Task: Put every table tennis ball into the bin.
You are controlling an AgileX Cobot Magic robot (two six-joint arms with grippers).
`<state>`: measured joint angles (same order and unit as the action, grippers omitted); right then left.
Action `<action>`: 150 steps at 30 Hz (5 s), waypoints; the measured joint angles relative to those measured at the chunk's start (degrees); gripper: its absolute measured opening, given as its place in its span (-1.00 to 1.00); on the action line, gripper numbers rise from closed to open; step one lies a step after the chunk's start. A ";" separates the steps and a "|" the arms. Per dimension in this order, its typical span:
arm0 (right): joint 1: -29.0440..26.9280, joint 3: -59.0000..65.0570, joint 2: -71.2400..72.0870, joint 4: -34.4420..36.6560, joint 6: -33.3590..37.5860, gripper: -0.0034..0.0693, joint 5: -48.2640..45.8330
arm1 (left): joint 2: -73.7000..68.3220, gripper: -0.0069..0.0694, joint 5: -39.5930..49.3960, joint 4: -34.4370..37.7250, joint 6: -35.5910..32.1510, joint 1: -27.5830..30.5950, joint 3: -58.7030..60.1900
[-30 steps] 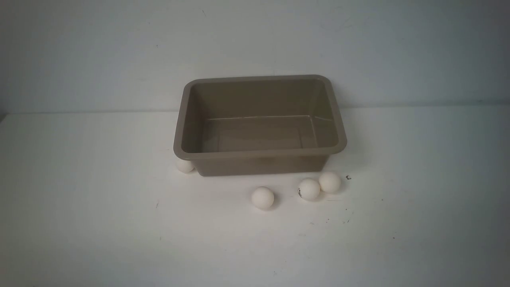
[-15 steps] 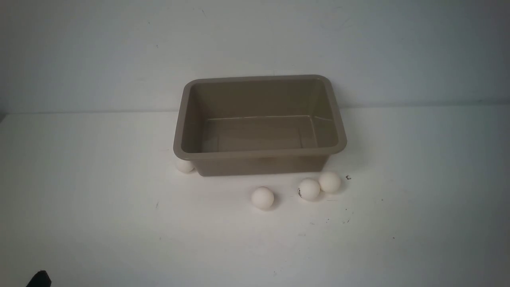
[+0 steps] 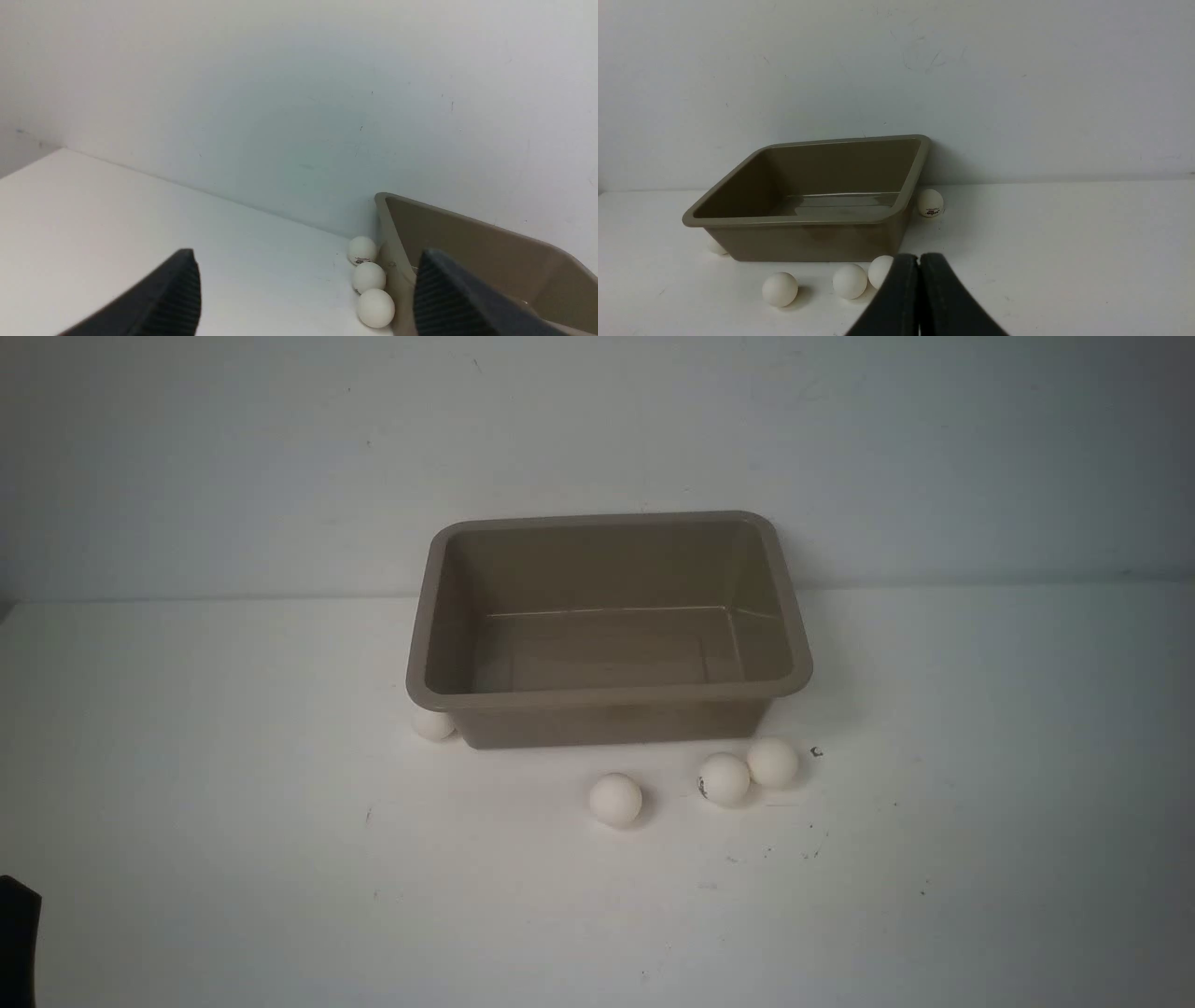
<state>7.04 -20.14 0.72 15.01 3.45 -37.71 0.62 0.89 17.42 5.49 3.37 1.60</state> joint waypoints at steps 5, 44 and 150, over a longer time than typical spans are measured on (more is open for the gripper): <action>0.00 0.00 0.00 0.05 0.00 -0.95 -0.96 | 0.00 0.63 4.11 0.16 0.05 0.00 -2.61; 0.00 -14.75 -36.29 17.22 40.25 -0.07 -3.81 | -23.49 0.63 39.36 24.67 -45.16 0.00 -29.73; 6.86 -48.51 -116.74 44.36 62.19 0.10 6.90 | -32.62 0.63 42.84 34.05 -58.50 0.00 -29.73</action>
<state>13.90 -68.65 -116.03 59.37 65.64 -30.81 -32.01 43.73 51.47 -53.02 3.37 -28.14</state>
